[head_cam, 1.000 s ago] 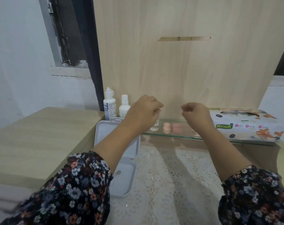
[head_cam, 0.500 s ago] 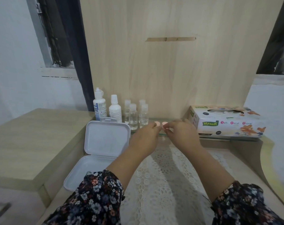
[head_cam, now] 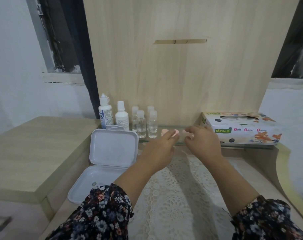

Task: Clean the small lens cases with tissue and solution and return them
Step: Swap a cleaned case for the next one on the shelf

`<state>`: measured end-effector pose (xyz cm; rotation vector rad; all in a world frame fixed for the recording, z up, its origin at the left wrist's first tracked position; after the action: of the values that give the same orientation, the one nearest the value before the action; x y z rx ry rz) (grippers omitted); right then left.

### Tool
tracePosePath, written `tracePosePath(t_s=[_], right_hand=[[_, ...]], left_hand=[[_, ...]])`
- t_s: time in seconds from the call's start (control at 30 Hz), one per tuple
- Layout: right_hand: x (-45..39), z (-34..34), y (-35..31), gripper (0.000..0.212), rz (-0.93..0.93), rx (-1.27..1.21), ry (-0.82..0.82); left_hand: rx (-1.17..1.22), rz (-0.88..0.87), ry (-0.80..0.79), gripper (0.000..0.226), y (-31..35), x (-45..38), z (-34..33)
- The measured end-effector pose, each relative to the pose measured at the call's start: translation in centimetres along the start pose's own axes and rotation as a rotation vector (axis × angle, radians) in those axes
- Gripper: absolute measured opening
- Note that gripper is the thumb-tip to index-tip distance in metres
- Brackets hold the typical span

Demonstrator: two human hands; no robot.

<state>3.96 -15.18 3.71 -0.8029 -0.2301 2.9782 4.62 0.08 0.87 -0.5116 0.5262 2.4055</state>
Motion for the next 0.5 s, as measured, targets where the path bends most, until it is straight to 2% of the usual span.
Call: tracePosePath(t_s=[0.17, 0.5], right_hand=[[0.19, -0.47, 0.00, 0.029, 0.044, 0.061, 0.026], [0.34, -0.85, 0.01, 0.025, 0.059, -0.010, 0.099]], left_hand=[[-0.005, 0.062, -0.057, 0.051, 0.28, -0.29, -0.75], [0.035, 0.050, -0.035, 0.046, 0.36, -0.32, -0.99]])
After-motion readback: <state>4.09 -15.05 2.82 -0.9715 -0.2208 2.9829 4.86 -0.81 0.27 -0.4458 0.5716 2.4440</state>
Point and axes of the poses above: each hand's wrist, its own x-axis away from the middle knuckle, its own z-axis out of the back of the hand, y = z × x, the point moved 2 cm from there along -x, towards the middle knuckle, and after that the axes turned 8 degrees about x, right-handed, at the moved point
